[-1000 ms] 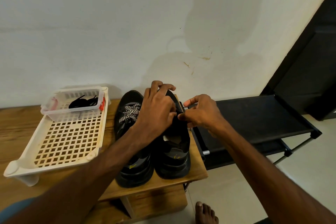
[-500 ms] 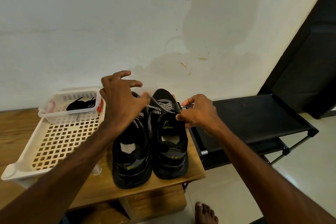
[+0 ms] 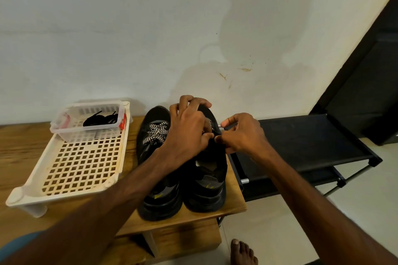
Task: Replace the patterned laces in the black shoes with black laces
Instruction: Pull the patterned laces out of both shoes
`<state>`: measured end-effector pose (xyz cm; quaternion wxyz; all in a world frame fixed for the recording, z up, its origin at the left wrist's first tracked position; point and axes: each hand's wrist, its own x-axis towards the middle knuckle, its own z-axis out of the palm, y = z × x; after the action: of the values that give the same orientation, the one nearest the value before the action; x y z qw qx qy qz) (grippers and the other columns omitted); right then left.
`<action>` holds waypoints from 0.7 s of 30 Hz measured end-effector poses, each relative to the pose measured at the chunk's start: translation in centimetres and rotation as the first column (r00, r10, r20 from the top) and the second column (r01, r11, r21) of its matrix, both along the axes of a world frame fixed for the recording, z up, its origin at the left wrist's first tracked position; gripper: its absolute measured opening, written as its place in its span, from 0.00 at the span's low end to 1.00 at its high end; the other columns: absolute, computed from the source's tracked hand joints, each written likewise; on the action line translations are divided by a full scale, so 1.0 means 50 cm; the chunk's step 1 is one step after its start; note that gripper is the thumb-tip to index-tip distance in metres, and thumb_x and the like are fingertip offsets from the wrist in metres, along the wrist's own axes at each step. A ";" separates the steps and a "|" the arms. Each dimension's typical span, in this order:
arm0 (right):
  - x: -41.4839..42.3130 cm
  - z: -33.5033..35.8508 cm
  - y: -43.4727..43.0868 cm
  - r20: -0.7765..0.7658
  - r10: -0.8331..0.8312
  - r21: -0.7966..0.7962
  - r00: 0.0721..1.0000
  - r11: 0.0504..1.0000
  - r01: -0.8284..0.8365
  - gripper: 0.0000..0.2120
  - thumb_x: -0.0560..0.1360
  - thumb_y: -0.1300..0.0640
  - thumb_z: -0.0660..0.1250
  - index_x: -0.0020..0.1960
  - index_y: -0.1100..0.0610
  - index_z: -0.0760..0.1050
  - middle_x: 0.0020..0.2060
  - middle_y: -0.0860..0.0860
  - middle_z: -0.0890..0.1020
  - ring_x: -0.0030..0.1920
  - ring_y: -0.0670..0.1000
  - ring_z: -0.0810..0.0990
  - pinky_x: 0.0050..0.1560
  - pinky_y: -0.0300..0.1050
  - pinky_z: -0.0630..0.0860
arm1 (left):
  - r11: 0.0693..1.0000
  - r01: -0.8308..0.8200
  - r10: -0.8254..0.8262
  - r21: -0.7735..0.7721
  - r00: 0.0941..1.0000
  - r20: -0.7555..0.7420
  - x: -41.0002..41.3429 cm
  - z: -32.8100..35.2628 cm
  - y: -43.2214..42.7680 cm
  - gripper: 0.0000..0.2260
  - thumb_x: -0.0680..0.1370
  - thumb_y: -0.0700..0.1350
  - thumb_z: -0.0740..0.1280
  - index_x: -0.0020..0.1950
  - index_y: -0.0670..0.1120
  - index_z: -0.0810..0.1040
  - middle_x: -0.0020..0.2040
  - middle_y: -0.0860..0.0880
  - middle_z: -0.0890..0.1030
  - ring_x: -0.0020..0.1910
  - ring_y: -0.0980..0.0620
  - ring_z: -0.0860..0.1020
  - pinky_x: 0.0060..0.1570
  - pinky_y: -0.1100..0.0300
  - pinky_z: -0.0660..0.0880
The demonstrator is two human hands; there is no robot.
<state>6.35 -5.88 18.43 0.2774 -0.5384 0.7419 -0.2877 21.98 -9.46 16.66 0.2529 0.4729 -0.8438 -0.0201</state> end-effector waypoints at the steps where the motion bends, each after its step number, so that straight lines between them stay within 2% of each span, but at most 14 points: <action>1: 0.001 0.002 0.001 -0.002 -0.002 0.002 1.000 1.000 0.002 0.13 0.71 0.60 0.79 0.45 0.48 0.76 0.43 0.54 0.85 0.34 0.51 0.87 0.44 0.51 0.86 | 1.000 -0.021 0.022 0.011 0.999 -0.031 0.004 0.005 -0.002 0.05 0.69 0.53 0.79 0.43 0.57 0.88 0.71 0.59 0.71 0.72 0.51 0.59 0.66 0.51 0.57; 5: 0.006 0.009 -0.001 -0.053 0.013 0.019 0.999 1.000 -0.012 0.14 0.72 0.59 0.78 0.43 0.46 0.74 0.41 0.52 0.85 0.32 0.48 0.86 0.48 0.47 0.85 | 0.983 -0.154 0.171 0.101 0.965 -0.201 0.041 0.034 -0.020 0.05 0.68 0.55 0.80 0.40 0.59 0.87 0.65 0.63 0.75 0.70 0.54 0.63 0.63 0.55 0.57; 8: 0.010 0.008 -0.002 -0.080 0.026 0.018 0.996 1.000 -0.025 0.13 0.72 0.57 0.78 0.43 0.46 0.74 0.42 0.49 0.85 0.31 0.47 0.86 0.51 0.46 0.84 | 0.962 -0.231 0.270 0.148 0.890 -0.367 0.081 0.043 -0.028 0.06 0.67 0.55 0.81 0.37 0.59 0.86 0.60 0.62 0.79 0.68 0.52 0.69 0.63 0.47 0.68; 11: 0.016 0.007 0.001 -0.118 0.039 -0.001 0.992 0.999 -0.040 0.12 0.72 0.56 0.78 0.44 0.45 0.75 0.43 0.48 0.85 0.32 0.47 0.85 0.50 0.47 0.85 | 0.939 -0.294 0.342 0.177 0.853 -0.395 0.090 0.035 -0.024 0.05 0.68 0.54 0.80 0.38 0.56 0.87 0.61 0.60 0.80 0.68 0.51 0.69 0.63 0.46 0.67; 14: 0.017 0.008 0.000 -0.133 0.038 -0.007 0.990 0.999 -0.039 0.11 0.72 0.56 0.78 0.44 0.45 0.76 0.40 0.48 0.85 0.31 0.47 0.85 0.47 0.44 0.84 | 0.946 -0.300 0.325 0.125 0.891 -0.317 0.083 0.028 -0.023 0.05 0.69 0.54 0.79 0.41 0.55 0.88 0.67 0.57 0.77 0.70 0.50 0.64 0.60 0.53 0.60; 16: 0.016 0.008 0.000 -0.136 0.041 0.001 0.990 0.999 -0.041 0.11 0.72 0.56 0.78 0.45 0.46 0.77 0.41 0.48 0.85 0.31 0.46 0.85 0.41 0.40 0.84 | 0.960 -0.271 0.280 0.070 0.933 -0.226 0.075 0.028 -0.018 0.10 0.70 0.56 0.78 0.50 0.56 0.87 0.74 0.53 0.71 0.73 0.48 0.60 0.65 0.52 0.59; 18: 0.016 0.006 0.000 -0.140 0.046 0.004 0.989 0.999 -0.046 0.11 0.71 0.57 0.79 0.46 0.47 0.78 0.42 0.49 0.85 0.33 0.47 0.86 0.39 0.40 0.84 | 0.981 -0.190 0.194 0.043 0.971 -0.142 0.057 0.028 0.000 0.18 0.70 0.57 0.78 0.58 0.57 0.85 0.78 0.51 0.64 0.76 0.46 0.55 0.71 0.47 0.57; 21: 0.014 0.006 0.001 -0.130 0.066 0.006 0.989 0.998 -0.066 0.13 0.71 0.55 0.80 0.48 0.48 0.78 0.45 0.51 0.85 0.39 0.48 0.86 0.43 0.45 0.85 | 0.999 -0.036 0.036 0.002 0.998 0.050 0.019 0.018 0.022 0.13 0.71 0.56 0.77 0.55 0.58 0.86 0.80 0.50 0.58 0.77 0.46 0.51 0.72 0.45 0.54</action>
<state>7.05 -5.86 18.71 0.2385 -0.5800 0.7404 -0.2419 22.92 -8.37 17.57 0.2311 0.4888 -0.8412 -0.0049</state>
